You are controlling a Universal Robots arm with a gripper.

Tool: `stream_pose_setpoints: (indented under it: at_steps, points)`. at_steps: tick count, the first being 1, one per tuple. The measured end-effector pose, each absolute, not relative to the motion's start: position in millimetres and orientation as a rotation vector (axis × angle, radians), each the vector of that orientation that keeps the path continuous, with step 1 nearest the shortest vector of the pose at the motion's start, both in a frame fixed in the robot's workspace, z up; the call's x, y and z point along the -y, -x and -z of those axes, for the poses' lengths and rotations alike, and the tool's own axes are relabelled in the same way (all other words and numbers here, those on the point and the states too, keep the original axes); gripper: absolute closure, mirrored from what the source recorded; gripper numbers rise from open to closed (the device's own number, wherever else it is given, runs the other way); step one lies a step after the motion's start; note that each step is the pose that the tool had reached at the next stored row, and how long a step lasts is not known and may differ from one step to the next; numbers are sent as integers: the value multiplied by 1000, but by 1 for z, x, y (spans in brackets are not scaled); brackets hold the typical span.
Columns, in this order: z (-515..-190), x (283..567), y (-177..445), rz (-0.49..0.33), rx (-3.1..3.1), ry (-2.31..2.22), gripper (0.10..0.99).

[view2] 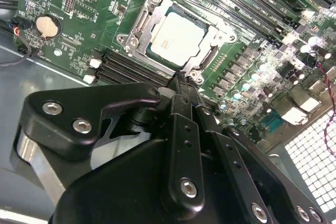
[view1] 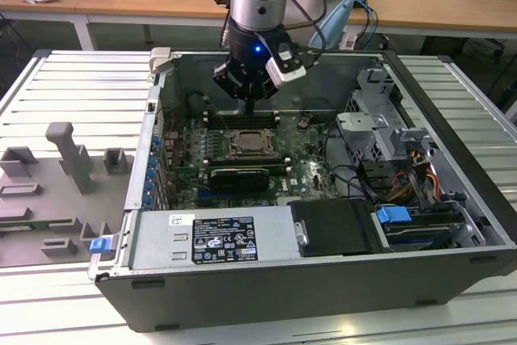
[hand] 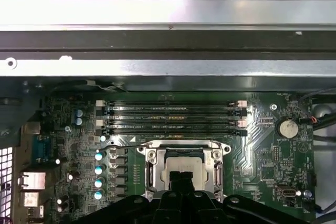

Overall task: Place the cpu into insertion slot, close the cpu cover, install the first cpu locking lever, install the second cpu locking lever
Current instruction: 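Install the first cpu locking lever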

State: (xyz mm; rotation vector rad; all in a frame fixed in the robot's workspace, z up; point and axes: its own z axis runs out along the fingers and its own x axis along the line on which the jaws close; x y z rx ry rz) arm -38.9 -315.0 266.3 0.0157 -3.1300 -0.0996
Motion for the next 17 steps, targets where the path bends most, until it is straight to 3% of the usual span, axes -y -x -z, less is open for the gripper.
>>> stream_pose_setpoints:
  at_steps: [17]
  points:
    - [-266, 315, 47, 98, 3115, -256, 980]
